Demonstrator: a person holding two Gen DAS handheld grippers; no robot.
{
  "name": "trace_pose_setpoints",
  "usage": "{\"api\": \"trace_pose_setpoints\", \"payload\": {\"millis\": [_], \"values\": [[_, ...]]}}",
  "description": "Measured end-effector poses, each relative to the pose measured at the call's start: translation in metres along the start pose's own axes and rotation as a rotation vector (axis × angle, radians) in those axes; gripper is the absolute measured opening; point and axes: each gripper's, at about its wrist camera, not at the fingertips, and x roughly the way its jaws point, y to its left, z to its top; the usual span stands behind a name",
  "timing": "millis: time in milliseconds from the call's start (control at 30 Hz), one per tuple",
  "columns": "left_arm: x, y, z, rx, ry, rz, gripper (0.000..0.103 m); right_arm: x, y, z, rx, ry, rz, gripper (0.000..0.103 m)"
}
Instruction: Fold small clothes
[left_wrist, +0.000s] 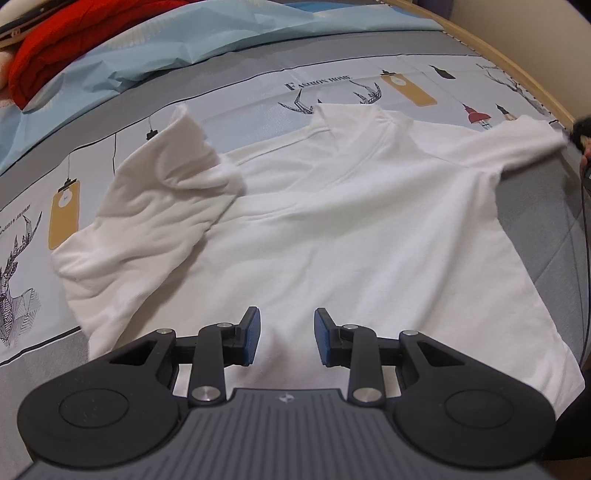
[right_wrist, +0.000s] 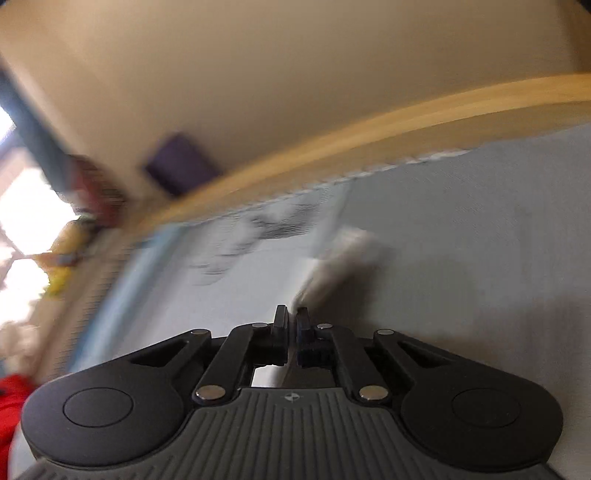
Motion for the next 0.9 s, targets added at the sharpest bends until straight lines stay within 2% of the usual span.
{"api": "trace_pose_setpoints", "payload": {"millis": [33, 67, 167, 300, 367, 433, 533, 600, 700, 767, 833, 900], "values": [[0.000, 0.002, 0.000, -0.004, 0.000, 0.001, 0.035, 0.006, -0.008, -0.004, 0.020, 0.044, -0.054, 0.006], [0.000, 0.006, 0.000, -0.014, -0.001, 0.002, 0.035, 0.006, -0.012, -0.008, 0.026, 0.048, -0.050, 0.006], [-0.004, 0.021, 0.003, -0.069, -0.024, 0.011, 0.035, -0.010, 0.005, -0.009, -0.055, -0.008, -0.091, 0.008], [-0.011, 0.055, 0.012, -0.170, -0.100, 0.062, 0.035, -0.054, 0.047, -0.010, -0.137, -0.109, 0.002, 0.009], [-0.015, 0.073, 0.016, -0.232, -0.165, 0.090, 0.035, -0.080, 0.073, -0.016, -0.182, -0.121, 0.107, 0.009], [-0.017, 0.091, 0.019, -0.297, -0.221, 0.087, 0.035, -0.107, 0.103, -0.023, -0.228, -0.093, 0.232, 0.009], [-0.016, 0.108, 0.027, -0.359, -0.248, 0.079, 0.035, -0.154, 0.150, -0.053, -0.342, -0.004, 0.448, 0.009], [-0.016, 0.114, 0.029, -0.365, -0.280, 0.071, 0.035, -0.188, 0.175, -0.082, -0.432, 0.067, 0.560, 0.009], [-0.015, 0.120, 0.033, -0.368, -0.299, 0.072, 0.035, -0.216, 0.198, -0.134, -0.498, 0.223, 0.672, 0.011], [-0.014, 0.125, 0.033, -0.384, -0.302, 0.057, 0.035, -0.219, 0.206, -0.174, -0.525, 0.340, 0.685, 0.016], [-0.013, 0.126, 0.033, -0.385, -0.308, 0.040, 0.036, -0.215, 0.211, -0.220, -0.605, 0.447, 0.690, 0.017], [-0.010, 0.123, 0.034, -0.365, -0.312, 0.034, 0.043, -0.212, 0.214, -0.266, -0.721, 0.568, 0.620, 0.017]]}}
